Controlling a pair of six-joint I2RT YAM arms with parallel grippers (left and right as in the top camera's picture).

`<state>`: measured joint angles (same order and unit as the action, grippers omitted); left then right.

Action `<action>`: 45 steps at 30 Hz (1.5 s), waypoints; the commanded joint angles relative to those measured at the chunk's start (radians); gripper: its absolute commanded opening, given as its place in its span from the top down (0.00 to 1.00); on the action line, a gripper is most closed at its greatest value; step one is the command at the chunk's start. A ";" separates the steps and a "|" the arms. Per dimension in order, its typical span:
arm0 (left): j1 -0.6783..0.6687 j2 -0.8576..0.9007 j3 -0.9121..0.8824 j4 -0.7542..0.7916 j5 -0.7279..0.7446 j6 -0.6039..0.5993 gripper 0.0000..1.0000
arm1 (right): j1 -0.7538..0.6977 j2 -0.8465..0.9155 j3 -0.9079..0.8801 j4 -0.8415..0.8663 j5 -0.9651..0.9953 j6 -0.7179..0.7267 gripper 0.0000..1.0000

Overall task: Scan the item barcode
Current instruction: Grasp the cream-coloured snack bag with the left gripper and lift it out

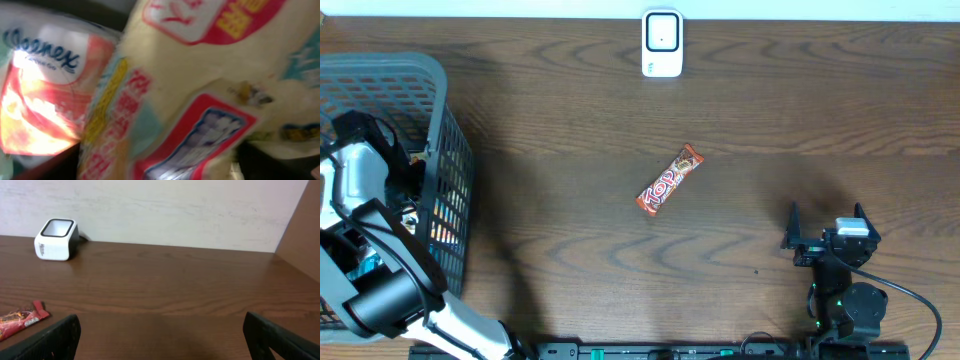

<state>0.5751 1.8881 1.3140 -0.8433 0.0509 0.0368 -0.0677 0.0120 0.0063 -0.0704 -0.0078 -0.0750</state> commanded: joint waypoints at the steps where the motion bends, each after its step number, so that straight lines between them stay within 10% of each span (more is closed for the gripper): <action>1: 0.002 0.103 -0.019 -0.017 0.042 0.011 0.92 | 0.008 -0.004 -0.001 -0.004 0.002 -0.012 0.01; 22: 0.002 -0.600 0.000 0.089 -0.008 -0.131 0.93 | 0.008 -0.004 -0.001 -0.004 0.002 -0.012 0.01; 35: 0.002 -0.919 0.000 0.143 -0.043 -0.597 0.93 | 0.008 -0.004 -0.001 -0.004 0.002 -0.012 0.01; 45: 0.002 -1.049 0.000 0.206 -0.001 -0.626 0.93 | 0.008 -0.004 -0.001 -0.004 0.002 -0.012 0.01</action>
<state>0.5789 0.8745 1.3006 -0.6720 0.0219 -0.5591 -0.0677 0.0120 0.0063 -0.0708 -0.0078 -0.0776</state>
